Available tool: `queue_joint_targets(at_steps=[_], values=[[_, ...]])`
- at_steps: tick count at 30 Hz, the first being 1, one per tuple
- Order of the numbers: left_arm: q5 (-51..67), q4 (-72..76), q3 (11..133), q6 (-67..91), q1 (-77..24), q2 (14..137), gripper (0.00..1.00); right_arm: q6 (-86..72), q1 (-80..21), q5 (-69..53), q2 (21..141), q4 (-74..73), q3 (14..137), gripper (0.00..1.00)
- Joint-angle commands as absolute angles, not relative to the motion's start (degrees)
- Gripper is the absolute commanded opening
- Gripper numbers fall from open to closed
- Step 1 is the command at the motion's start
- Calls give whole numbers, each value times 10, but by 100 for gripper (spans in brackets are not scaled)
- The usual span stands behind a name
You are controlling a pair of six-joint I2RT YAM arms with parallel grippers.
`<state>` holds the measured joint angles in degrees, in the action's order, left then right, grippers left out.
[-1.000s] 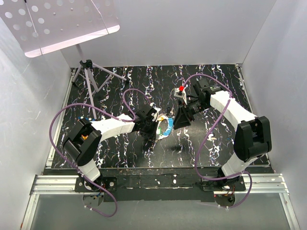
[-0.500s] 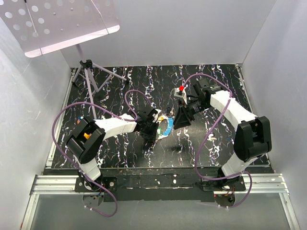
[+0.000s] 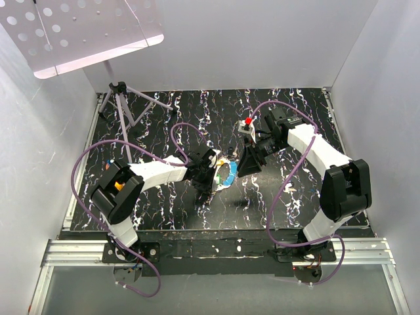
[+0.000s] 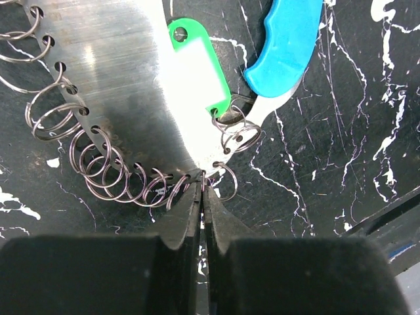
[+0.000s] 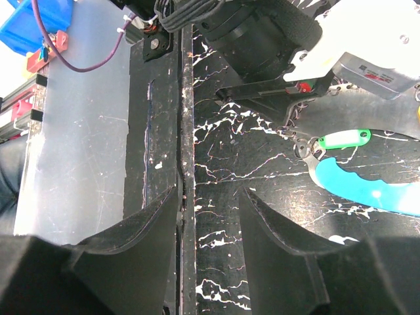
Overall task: Put the keys on the keyring
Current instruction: Pick up the keyring from the center of the board.
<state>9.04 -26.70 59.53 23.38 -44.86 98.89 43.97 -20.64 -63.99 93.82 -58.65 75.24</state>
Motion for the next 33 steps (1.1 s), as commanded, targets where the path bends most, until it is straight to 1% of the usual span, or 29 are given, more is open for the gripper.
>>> queue_joint_targets(at_steps=[1,4,8,11,13,15,16,18,23,25,27,33], values=[[93,-251,603,202,-453,938,0,461,-207,-650,939,-609,780,50],[77,-254,597,127,-452,885,0,504,-208,-663,933,-651,792,50],[81,-258,592,-29,-453,807,0,569,-207,-668,913,-699,809,51],[106,-257,585,-160,-452,753,0,610,-208,-677,888,-699,821,51],[118,-248,577,-228,-451,718,0,617,-216,-671,875,-677,839,54],[140,-235,570,-291,-452,690,0,625,-233,-664,872,-660,868,61],[158,-234,568,-323,-451,674,0,624,-242,-658,873,-650,885,62],[186,-215,556,-353,-450,644,0,619,-275,-645,879,-642,910,63],[228,-184,533,-354,-450,599,0,530,-331,-620,864,-553,913,58],[234,-164,519,-328,-451,582,0,477,-340,-608,855,-519,908,54],[243,-139,505,-277,-449,565,0,441,-345,-602,841,-488,890,51],[277,-78,482,-131,-448,555,0,389,-346,-598,803,-441,827,50]])
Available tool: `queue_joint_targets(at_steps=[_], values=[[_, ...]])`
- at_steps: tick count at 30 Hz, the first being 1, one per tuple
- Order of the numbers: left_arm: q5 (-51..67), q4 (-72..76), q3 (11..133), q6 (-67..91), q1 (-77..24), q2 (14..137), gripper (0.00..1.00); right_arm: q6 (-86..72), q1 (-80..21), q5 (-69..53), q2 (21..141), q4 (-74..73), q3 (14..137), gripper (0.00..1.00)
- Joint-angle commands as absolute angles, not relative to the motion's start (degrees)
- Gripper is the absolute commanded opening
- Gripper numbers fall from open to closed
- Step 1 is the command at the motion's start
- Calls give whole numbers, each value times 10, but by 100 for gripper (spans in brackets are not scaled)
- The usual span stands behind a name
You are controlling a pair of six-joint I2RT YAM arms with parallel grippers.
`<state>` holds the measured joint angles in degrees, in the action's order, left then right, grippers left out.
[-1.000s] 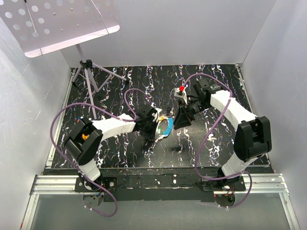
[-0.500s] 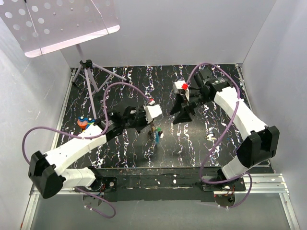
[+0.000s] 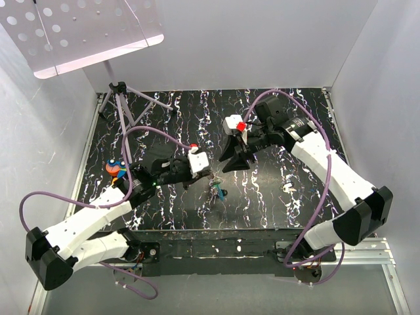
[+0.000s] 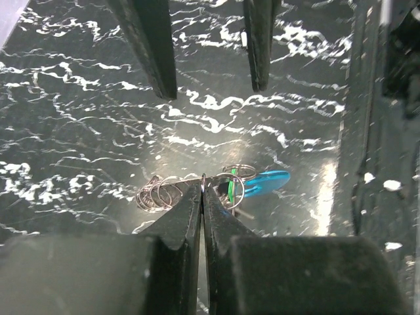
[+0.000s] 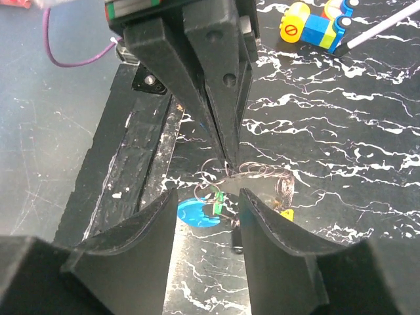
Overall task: Put the keys on the keyring
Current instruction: Pick up the keyring from the center of the board, then adjust the keyring.
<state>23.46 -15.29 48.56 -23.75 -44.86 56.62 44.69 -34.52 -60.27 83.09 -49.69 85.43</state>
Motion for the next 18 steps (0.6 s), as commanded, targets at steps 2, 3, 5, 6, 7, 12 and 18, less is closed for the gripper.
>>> queue_joint_targets(at_steps=[2,3,5,6,7,12,18], values=[[289,-81,489,-92,-448,568,0,378,-346,-591,803,-430,817,49],[300,-80,490,-79,-448,573,0,373,-346,-591,803,-425,815,48],[309,-71,490,-52,-448,578,0,369,-346,-600,806,-424,816,47],[315,-62,489,-41,-447,580,0,367,-348,-606,808,-424,817,47],[320,-61,489,-38,-448,584,0,367,-350,-607,809,-425,818,46],[323,-76,500,-24,-446,597,0,390,-353,-610,809,-440,809,44],[335,-78,503,-18,-440,601,0,412,-355,-603,808,-448,793,40]])
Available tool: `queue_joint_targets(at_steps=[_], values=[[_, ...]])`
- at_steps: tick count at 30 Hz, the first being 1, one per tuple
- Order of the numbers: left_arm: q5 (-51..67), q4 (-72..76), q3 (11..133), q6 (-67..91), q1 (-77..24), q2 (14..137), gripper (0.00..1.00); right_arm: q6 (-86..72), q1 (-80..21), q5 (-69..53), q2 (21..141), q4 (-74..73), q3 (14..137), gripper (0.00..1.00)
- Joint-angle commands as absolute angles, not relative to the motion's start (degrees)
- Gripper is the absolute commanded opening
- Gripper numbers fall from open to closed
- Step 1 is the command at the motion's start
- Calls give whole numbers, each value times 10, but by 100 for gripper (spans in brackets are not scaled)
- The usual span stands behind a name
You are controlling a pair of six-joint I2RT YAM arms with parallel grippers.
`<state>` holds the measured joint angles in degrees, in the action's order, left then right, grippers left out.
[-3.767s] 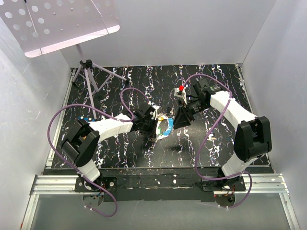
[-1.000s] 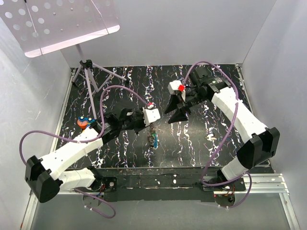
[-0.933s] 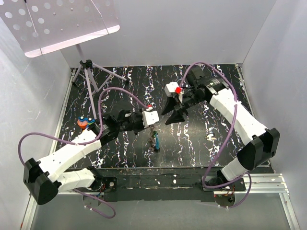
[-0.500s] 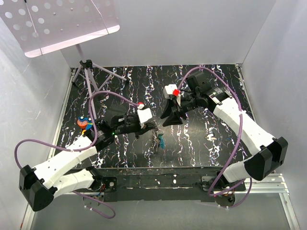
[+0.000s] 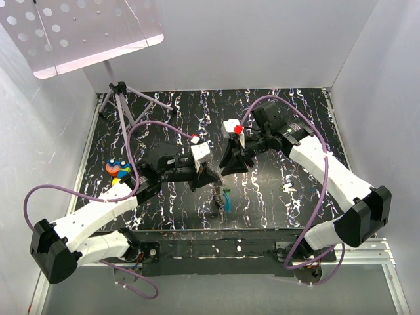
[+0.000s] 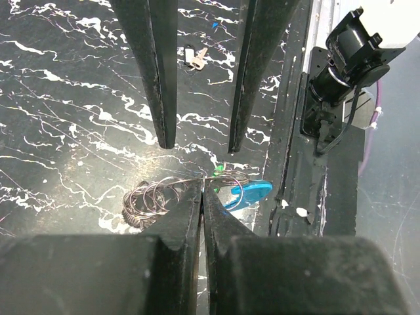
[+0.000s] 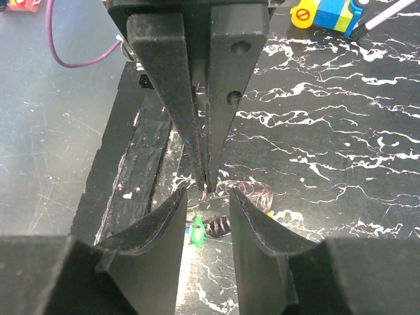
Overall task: Put the keys on the keyring
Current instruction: Adjust the keyring.
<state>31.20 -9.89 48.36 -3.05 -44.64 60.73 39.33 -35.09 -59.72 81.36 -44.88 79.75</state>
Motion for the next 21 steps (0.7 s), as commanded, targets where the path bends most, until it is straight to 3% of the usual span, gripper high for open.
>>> queue_joint_targets(at_steps=[1,21], values=[[336,-77,504,-16,-441,601,0,413,-356,-602,809,-451,794,39],[329,-57,488,-4,-434,587,0,441,-374,-579,822,-459,774,32]])
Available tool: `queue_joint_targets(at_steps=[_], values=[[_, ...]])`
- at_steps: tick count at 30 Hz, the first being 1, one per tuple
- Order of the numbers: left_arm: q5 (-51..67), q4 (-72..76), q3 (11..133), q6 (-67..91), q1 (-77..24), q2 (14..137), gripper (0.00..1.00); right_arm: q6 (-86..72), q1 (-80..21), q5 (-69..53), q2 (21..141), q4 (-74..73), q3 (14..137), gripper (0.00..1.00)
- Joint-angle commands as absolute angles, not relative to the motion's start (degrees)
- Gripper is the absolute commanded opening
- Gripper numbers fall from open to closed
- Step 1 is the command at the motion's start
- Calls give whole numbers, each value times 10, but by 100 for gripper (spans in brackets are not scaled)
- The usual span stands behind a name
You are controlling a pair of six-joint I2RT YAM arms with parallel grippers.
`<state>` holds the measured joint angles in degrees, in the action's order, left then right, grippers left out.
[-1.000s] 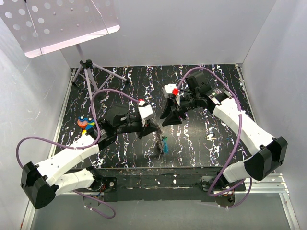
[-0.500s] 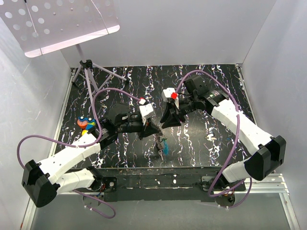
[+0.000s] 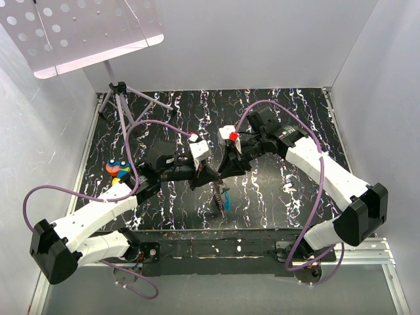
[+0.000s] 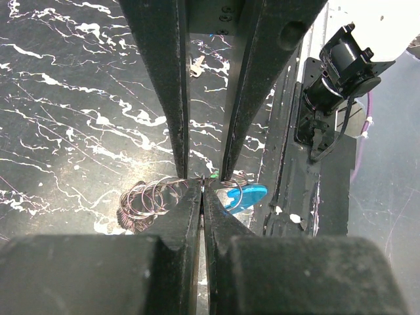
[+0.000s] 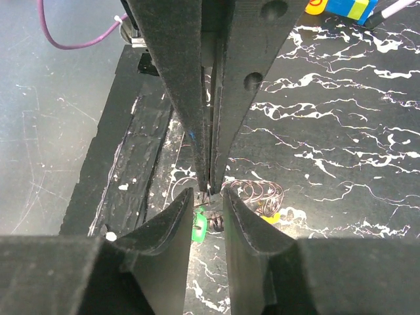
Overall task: Put the keys on the keyring
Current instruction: Adjust the keyring.
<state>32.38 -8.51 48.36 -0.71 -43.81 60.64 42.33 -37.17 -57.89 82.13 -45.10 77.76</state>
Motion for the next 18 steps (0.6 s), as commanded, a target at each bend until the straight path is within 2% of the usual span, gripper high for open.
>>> queue_joint_targets(at_steps=[1,6,18], values=[[328,-57,488,-4,-432,585,0,442,-374,-578,822,-461,774,31],[326,-54,484,-4,-432,581,0,450,-374,-581,824,-468,775,28],[331,-41,483,17,-429,581,0,446,-381,-585,831,-466,778,28]])
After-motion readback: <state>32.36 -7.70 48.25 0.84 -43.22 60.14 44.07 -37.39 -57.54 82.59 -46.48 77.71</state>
